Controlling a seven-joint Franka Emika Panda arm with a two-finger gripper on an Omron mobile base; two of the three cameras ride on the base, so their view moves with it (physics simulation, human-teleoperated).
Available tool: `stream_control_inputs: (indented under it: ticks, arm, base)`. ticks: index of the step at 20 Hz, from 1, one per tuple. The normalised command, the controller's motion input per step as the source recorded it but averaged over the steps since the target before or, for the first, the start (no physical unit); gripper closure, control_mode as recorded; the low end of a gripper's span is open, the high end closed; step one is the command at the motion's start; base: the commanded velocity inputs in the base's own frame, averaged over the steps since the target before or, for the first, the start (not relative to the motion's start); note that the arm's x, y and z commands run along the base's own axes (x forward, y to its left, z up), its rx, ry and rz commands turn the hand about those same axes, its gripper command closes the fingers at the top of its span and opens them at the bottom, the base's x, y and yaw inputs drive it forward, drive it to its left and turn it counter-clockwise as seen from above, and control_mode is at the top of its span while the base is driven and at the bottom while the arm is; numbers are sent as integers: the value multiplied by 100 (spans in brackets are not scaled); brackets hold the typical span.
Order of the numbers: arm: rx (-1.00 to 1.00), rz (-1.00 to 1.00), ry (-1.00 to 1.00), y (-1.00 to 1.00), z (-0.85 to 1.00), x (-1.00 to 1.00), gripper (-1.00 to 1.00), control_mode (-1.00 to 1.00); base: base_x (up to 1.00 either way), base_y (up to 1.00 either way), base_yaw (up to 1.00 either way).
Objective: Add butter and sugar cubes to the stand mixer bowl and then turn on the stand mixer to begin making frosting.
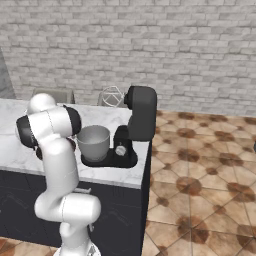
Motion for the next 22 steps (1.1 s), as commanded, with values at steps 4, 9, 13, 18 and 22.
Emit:
stream_control_inputs:
  ticks: [4, 9, 13, 18, 22]
  arm:
    - [0, 0, 0, -9, -23, 20, -100, -100]
    - [0, 0, 0, -6, -20, 25, -100, -100]
    - [0, 0, 0, -16, -14, 18, -100, -100]
    - [0, 0, 0, -16, -11, 14, -100, -100]
    - [0, 0, 0, -6, -15, 16, -100, -100]
  base:
    - [0, 0, 0]
    - [0, 0, 0]
    - [0, 0, 0]
    - [0, 0, 0]
    - [0, 0, 0]
